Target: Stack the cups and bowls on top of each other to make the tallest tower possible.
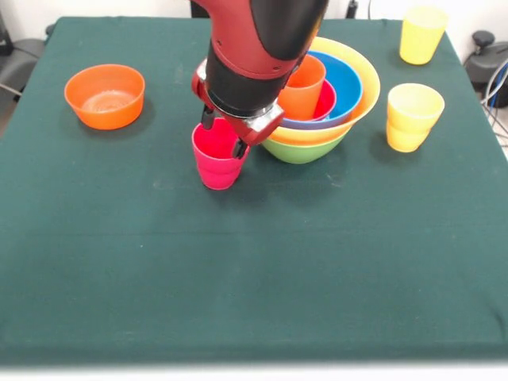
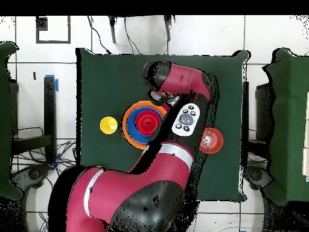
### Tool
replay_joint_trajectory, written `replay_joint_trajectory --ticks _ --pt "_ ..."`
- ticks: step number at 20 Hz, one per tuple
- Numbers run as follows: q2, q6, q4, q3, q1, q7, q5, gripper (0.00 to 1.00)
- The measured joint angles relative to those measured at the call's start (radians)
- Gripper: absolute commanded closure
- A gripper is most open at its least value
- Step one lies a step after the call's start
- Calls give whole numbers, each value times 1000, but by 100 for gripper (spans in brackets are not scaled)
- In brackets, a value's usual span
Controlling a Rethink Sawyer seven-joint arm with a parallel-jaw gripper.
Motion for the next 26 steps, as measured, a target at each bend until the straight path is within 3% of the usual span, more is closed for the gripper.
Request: replay_joint_trajectory --ticks 9,26 --pt "-57 -87 92 44 -46 0 27 0" --pt "-75 -87 102 44 -48 0 25 0"
